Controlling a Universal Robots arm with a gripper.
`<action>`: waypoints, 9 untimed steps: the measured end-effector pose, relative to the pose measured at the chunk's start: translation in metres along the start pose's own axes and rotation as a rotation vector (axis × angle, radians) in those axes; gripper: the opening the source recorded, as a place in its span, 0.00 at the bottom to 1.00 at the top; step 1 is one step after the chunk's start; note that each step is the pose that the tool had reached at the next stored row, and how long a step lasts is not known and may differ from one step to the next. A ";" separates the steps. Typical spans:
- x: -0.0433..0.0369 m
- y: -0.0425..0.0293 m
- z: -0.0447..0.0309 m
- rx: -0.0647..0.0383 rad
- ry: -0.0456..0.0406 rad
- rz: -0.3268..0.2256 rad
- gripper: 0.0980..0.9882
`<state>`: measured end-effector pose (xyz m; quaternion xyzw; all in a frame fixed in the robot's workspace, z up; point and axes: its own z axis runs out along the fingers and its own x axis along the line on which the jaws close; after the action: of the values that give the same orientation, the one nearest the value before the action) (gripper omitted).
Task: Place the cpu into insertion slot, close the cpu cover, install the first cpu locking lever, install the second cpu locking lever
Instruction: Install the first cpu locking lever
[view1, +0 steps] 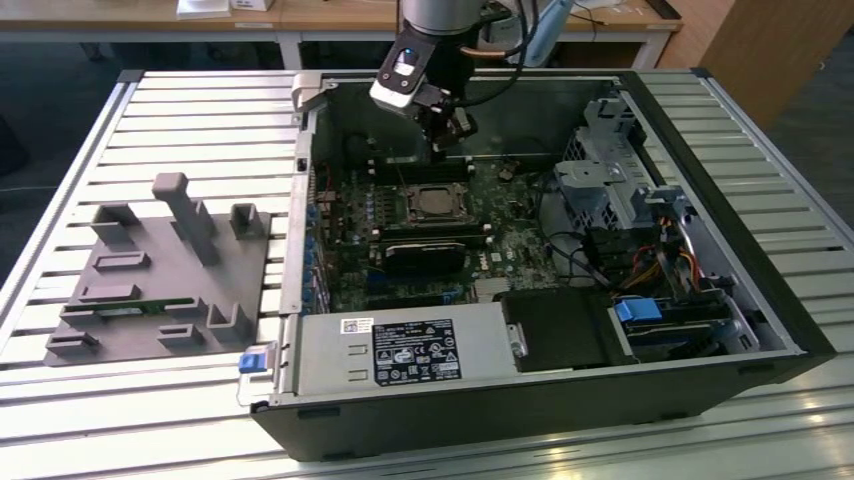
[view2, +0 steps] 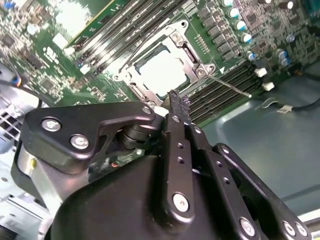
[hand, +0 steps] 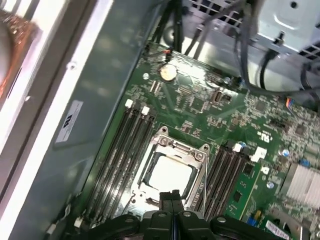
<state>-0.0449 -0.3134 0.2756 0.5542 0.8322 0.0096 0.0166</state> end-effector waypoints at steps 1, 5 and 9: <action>0.0000 0.0000 0.0000 0.000 0.0005 -0.013 0.01; 0.0000 0.0000 0.0000 -0.001 0.0022 -0.064 0.01; 0.0000 0.0000 0.0000 -0.002 0.0040 -0.115 0.01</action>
<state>-0.0449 -0.3134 0.2755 0.5055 0.8626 0.0106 0.0160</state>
